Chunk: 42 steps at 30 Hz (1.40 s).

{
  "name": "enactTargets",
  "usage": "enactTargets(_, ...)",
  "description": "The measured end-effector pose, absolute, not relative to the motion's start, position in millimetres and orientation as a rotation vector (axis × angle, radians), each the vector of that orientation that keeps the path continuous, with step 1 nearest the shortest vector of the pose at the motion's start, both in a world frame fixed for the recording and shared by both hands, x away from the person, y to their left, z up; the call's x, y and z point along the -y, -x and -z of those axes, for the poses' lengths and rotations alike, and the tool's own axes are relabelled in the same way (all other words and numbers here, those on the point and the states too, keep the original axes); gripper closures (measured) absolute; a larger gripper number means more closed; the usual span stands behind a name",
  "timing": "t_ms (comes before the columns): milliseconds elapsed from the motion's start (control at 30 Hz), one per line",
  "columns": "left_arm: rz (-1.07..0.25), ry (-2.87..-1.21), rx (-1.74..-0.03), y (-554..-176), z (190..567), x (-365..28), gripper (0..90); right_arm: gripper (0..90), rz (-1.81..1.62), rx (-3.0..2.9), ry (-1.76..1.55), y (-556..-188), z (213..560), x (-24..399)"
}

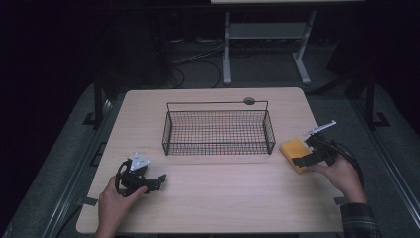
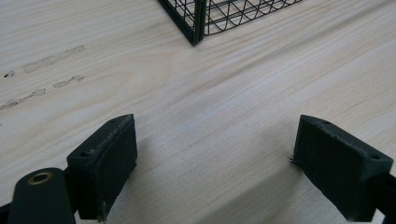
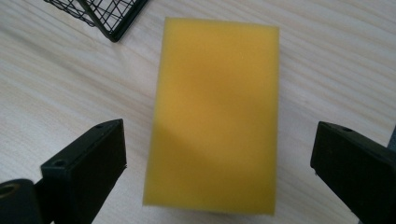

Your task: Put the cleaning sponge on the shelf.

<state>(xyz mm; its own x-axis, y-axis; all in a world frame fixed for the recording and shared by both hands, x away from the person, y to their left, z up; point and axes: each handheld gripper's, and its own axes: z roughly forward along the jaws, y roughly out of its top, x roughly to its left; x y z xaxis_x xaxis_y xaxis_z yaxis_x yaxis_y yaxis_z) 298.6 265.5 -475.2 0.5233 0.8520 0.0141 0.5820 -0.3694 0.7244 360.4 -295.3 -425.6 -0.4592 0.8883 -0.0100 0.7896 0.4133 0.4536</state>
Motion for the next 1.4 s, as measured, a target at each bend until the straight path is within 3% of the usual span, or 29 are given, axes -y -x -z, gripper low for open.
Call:
enactTargets(1167, -0.515, -2.091, -1.161, -298.6, 475.2, -265.5, 12.7, 6.0, -0.424, -2.54, -1.496, -399.5, 443.8, 277.1)
enactTargets(1400, -0.514, -2.09, -1.161, -298.5, 475.2, -265.5, 12.7, 10.4, -0.403, -2.551, -1.495, -401.4, 447.6, 274.7)
